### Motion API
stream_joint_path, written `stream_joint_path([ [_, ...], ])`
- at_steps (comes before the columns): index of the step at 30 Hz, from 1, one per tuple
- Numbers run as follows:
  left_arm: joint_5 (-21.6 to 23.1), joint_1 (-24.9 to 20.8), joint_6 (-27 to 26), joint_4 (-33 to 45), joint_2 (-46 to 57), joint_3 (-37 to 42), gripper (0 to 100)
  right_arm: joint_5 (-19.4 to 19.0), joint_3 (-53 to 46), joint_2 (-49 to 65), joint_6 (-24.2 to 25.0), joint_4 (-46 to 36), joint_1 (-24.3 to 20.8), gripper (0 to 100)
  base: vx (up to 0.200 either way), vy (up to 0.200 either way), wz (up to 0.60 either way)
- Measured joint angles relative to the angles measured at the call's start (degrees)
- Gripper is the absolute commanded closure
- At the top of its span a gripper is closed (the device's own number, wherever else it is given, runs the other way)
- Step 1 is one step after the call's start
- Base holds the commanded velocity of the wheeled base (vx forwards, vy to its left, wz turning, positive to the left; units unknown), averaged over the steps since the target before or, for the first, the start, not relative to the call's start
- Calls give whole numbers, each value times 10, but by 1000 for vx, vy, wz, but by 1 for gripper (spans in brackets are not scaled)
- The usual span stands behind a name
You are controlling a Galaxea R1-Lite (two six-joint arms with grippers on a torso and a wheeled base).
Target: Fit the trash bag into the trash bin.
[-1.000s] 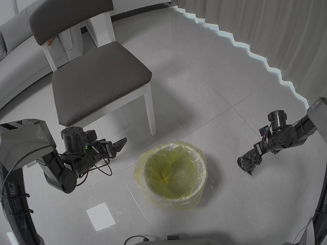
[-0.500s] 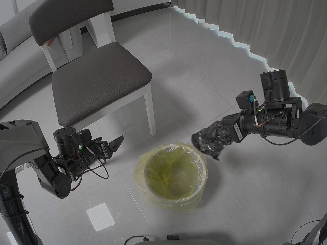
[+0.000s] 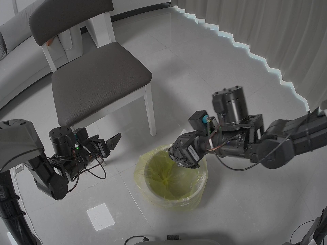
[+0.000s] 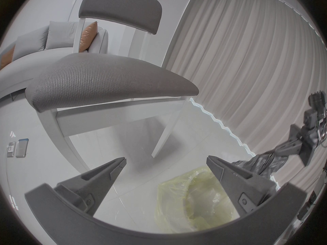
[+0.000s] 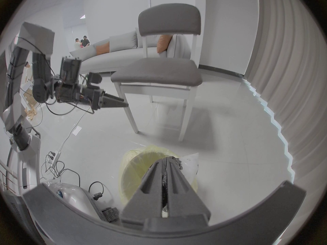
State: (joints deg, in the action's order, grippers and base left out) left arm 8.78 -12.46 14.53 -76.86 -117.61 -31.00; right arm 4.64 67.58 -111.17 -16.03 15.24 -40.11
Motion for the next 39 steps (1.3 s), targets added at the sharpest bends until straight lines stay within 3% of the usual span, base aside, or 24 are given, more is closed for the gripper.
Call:
stream_joint_path([
  [8,2,15,2,-24,-10,3,0,0,63,-114,4,3,-14,100,0,0,0],
  [17,5,25,2,-96,-38,19,0,0,68,-166,8,4,-11,100,0,0,0],
  [29,8,31,0,-94,-26,24,0,0,58,-182,5,4,0,100,0,0,0],
  [39,8,31,0,-96,-24,27,0,0,50,-112,-3,4,25,100,0,0,0],
])
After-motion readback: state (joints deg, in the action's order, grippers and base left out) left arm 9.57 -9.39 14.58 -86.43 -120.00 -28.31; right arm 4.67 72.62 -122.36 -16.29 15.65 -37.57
